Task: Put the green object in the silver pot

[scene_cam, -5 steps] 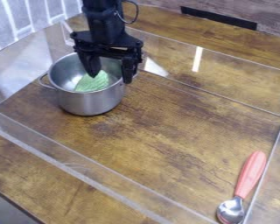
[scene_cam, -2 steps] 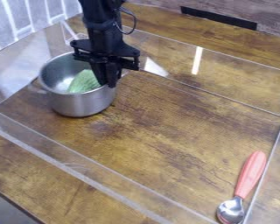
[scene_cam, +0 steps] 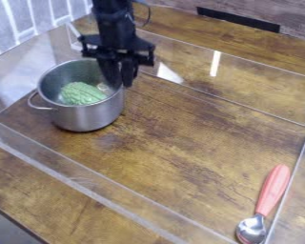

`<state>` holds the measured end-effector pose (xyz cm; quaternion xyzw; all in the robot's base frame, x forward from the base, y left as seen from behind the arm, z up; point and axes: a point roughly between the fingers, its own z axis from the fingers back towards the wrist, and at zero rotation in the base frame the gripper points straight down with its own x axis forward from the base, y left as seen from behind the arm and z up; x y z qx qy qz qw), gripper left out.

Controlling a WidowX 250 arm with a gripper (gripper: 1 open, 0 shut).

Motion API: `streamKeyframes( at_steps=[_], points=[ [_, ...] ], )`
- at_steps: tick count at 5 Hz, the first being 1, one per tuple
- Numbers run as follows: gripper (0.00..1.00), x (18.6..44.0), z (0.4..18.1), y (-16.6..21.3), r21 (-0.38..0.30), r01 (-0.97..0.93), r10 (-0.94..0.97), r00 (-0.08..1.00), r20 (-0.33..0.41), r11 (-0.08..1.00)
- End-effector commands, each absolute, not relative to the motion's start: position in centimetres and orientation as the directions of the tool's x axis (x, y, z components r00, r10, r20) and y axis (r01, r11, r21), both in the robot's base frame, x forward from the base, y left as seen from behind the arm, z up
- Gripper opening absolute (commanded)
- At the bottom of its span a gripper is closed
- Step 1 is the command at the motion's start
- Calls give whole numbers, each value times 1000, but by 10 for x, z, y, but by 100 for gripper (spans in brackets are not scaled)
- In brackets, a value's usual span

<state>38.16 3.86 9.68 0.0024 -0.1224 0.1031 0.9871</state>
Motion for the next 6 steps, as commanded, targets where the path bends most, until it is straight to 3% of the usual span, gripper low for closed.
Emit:
streamKeyframes(
  at_steps=[1, 4, 5, 6],
  points=[
    [0, 390, 128, 34, -29, -195, 195, 930, 310, 980],
    [0, 405, 158, -18, -56, -97, 110, 941, 321, 994],
    [100, 409, 153, -21, -60, -101, 114, 944, 310, 993],
    [100, 412, 147, -24, -61, -105, 118, 947, 299, 993]
  ],
)
